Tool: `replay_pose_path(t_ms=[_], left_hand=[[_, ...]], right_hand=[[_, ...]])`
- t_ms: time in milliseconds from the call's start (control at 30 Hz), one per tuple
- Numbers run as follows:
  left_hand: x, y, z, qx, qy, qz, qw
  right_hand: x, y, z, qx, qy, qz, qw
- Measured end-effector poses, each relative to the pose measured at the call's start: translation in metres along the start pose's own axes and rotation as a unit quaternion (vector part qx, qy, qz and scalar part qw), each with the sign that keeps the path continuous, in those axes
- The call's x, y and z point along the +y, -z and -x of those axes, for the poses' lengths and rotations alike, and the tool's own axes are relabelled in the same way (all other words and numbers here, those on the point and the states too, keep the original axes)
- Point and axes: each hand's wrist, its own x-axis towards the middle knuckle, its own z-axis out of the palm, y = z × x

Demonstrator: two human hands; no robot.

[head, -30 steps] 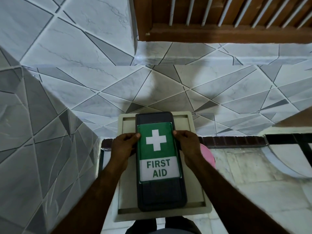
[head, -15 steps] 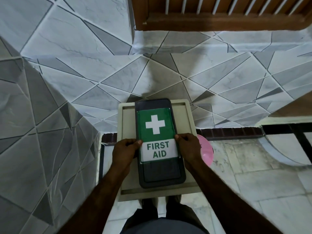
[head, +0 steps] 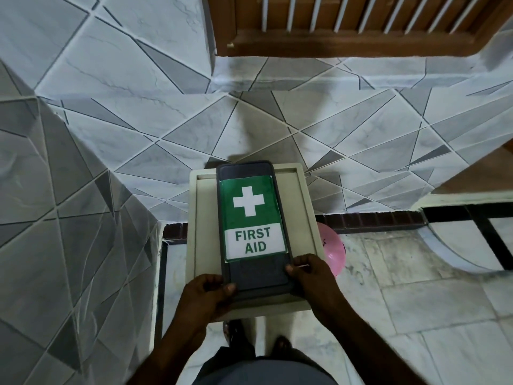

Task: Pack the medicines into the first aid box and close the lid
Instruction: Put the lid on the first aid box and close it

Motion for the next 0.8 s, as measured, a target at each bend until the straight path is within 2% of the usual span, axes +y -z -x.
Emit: replay_pose_path(t_ms=[100,300,467,567,733,800], left_hand=[[-0.001,0.001,0.0,-0.007,-0.016,0.016,1.0],[-0.014,-0.012,0.014,0.01,-0.045,0.058,0.997],[-0.018,-0.032,0.017,0.074,-0.059,0.084,0.992],[-0.018,-0.034,0.017,0.082,-0.054,0.095,0.991],[-0.016,-0.029,0.021,0.061,-0.064,0.087,0.992],[-0.015,-0.029,0.025,0.058,-0.083,0.028,0.994]], right_hand=[[-0.004,-0.002,-0.002,0.008,0.004,-0.014,1.0],[0.002,0.008,0.011,-0.086,-0.034,-0.047,0.995],[0.007,0.003,0.013,-0.063,-0.02,-0.077,0.995],[0.01,0.002,0.011,-0.058,-0.014,-0.068,0.996],[0.012,0.007,0.01,-0.079,0.003,-0.067,0.995],[0.012,0.013,0.011,-0.083,0.022,-0.043,0.995]])
